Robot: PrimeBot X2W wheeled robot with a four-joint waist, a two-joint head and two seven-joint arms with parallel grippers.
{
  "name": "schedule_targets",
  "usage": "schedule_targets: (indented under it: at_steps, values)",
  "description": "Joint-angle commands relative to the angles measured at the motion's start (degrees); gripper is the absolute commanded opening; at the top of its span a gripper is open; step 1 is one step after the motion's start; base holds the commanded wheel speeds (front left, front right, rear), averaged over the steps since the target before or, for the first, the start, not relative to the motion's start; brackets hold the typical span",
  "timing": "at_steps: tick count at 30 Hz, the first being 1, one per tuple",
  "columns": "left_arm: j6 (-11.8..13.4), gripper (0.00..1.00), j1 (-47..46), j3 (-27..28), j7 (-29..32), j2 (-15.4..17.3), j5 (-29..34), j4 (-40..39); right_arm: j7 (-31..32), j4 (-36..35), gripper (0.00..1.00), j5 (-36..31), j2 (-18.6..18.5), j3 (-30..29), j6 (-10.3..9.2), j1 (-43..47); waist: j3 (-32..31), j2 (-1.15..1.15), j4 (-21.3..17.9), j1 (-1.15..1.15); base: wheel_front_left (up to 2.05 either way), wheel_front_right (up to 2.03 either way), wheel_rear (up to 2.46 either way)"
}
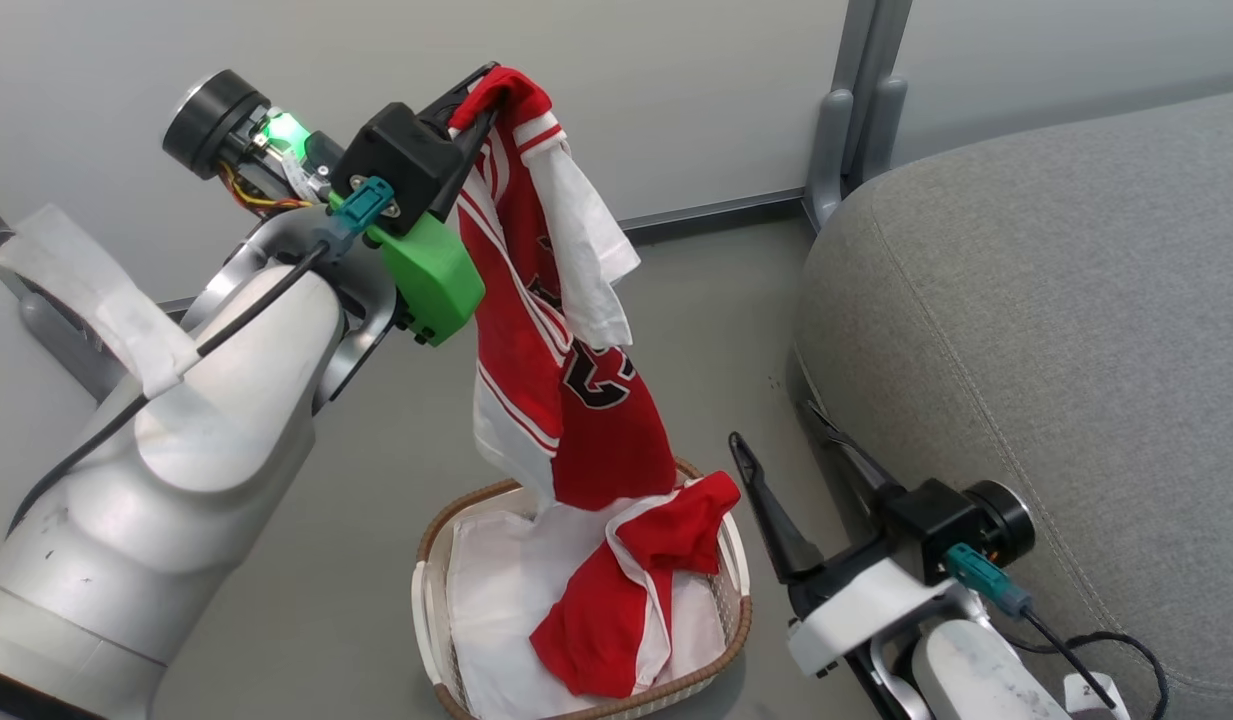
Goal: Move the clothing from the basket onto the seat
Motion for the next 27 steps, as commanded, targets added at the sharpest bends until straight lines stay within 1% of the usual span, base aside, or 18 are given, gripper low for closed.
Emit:
schedule_targets:
  at_steps: [1,7,11,16,18,27]
  values:
    - [0.47,0.00,-1.25,0.12,0.30,-0.64,-0.63,0.05,-0.26,0.41,1.00,0.59,-0.27,1.41,-0.04,-1.28,-0.10,0.00,0.03,0.00,0.00,0.00,0.00]
    - [1.26,0.00,-1.79,-0.94,1.87,-2.73,-0.78,0.58,-0.26,1.72,1.00,2.84,-0.27,8.41,-0.03,-4.77,-0.47,0.00,0.65,0.00,0.00,0.00,0.00]
    - [1.31,0.00,-2.31,-1.64,3.13,-3.91,-1.04,0.44,-0.25,2.47,1.00,4.04,-0.27,11.14,-0.04,-6.28,-0.64,0.00,1.22,0.00,0.00,0.00,0.00]
    - [1.69,0.00,-2.86,-2.43,4.54,-5.65,-1.20,-0.26,-0.25,3.78,1.00,5.04,-0.25,12.17,-0.04,-8.20,-0.77,0.00,2.06,0.00,0.00,0.00,0.00]
    - [1.69,0.00,-3.28,-2.85,4.83,-6.49,-1.20,-0.79,-0.24,5.11,1.00,4.49,-0.26,12.56,-0.03,-9.42,-0.83,0.00,2.58,0.00,0.00,0.00,0.00]
    - [1.42,0.00,-4.76,-4.50,5.85,-10.89,-2.34,-2.17,-0.20,14.28,1.00,3.88,-0.26,12.96,-0.04,-16.21,-0.92,0.00,5.58,0.00,0.00,0.00,0.00]
